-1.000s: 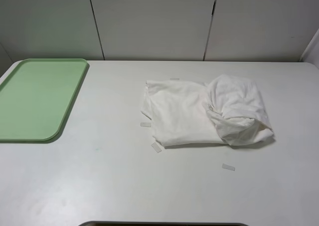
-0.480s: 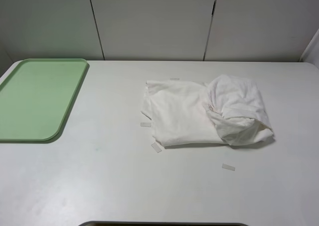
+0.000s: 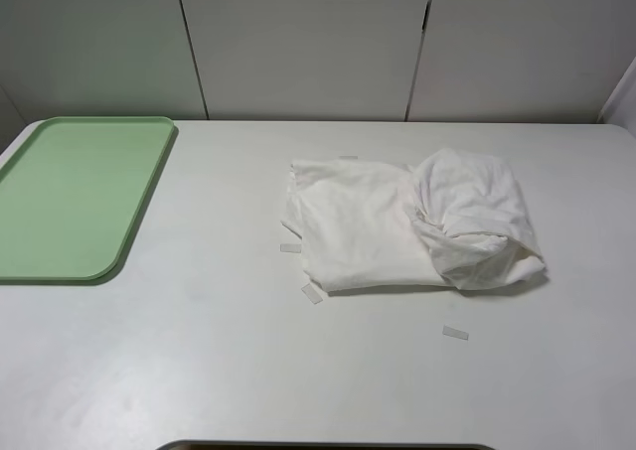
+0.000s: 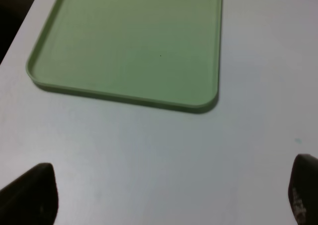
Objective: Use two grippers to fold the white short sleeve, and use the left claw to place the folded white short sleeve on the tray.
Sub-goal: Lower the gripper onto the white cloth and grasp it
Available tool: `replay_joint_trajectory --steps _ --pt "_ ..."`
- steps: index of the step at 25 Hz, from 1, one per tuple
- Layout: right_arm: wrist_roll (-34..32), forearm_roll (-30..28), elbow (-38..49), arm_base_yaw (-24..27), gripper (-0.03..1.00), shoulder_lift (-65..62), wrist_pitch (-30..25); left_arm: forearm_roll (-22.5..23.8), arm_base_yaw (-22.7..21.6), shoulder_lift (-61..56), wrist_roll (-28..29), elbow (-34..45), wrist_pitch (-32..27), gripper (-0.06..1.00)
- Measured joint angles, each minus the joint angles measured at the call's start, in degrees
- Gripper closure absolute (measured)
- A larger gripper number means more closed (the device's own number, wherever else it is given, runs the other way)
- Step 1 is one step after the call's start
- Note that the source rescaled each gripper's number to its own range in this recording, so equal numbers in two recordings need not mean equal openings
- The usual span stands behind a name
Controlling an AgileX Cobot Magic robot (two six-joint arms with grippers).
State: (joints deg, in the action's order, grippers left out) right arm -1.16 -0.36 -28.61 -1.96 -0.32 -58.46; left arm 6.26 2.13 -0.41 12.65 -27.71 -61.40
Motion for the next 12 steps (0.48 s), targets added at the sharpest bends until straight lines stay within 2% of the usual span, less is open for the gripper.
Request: replay_joint_trajectory --steps 9,12 --pt "-0.06 -0.05 0.0 0.0 -0.03 0.0 0.06 0.07 0.0 0.0 0.0 0.0 0.0 0.03" --pt "-0.06 -0.05 0.0 0.0 -0.03 0.0 0.06 1.78 0.0 0.0 1.5 0.0 0.0 0.03"
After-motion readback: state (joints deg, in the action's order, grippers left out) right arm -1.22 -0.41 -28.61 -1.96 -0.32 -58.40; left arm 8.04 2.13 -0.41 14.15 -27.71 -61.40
